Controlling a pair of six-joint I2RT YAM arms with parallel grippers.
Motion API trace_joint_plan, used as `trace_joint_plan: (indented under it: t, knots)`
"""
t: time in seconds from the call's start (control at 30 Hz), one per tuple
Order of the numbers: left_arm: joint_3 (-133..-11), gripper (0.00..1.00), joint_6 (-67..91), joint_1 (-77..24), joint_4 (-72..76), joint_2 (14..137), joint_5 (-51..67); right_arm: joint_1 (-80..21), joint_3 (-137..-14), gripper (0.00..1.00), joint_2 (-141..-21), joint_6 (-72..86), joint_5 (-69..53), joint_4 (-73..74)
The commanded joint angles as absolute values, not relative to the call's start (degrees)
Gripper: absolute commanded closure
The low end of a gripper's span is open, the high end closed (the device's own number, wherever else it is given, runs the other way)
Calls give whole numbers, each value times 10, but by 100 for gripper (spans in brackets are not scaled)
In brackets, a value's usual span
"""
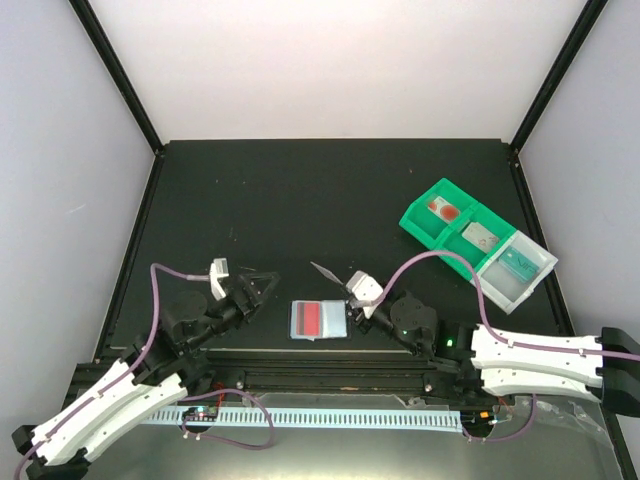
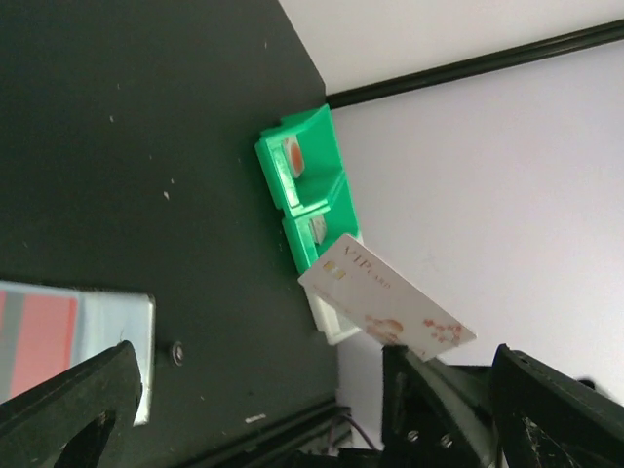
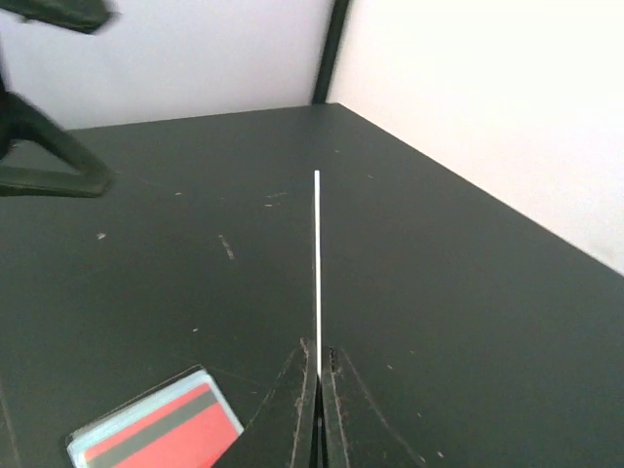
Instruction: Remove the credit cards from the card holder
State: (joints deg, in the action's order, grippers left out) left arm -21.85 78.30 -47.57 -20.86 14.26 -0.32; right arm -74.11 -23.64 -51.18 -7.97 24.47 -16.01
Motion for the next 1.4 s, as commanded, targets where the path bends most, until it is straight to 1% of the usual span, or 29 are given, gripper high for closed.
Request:
trace_joint_plan:
  t: [0.0, 0.2, 0.37, 0.5, 0.6, 0.83, 1.07, 1.37]
  knots:
    - [-263, 1, 651, -473, -266, 152, -52, -703, -290, 99, -486, 77, 311, -47]
    - [-281, 1, 560, -473, -310, 174, -73, -567, -329, 99, -452, 182, 212, 56]
    - [-265, 1, 550, -473, -326, 173, -81, -459, -357, 99, -419, 256, 170, 148]
    - [-251, 1, 556, -473, -330, 167, -84, -370, -391, 99, -415, 271, 141, 220]
    - [-248, 1, 558, -473, -329, 165, -82, -297, -408, 99, -422, 278, 100, 246]
    - [-250, 1, 558, -473, -339, 162, -79, -118, -428, 99, -465, 325, 1, 270]
    - [-249, 1, 563, -473, -356, 147, -78, 32, -431, 99, -520, 353, -78, 248]
    - [-243, 1, 571, -473, -365, 134, -80, 93, -447, 99, -597, 331, -48, 211]
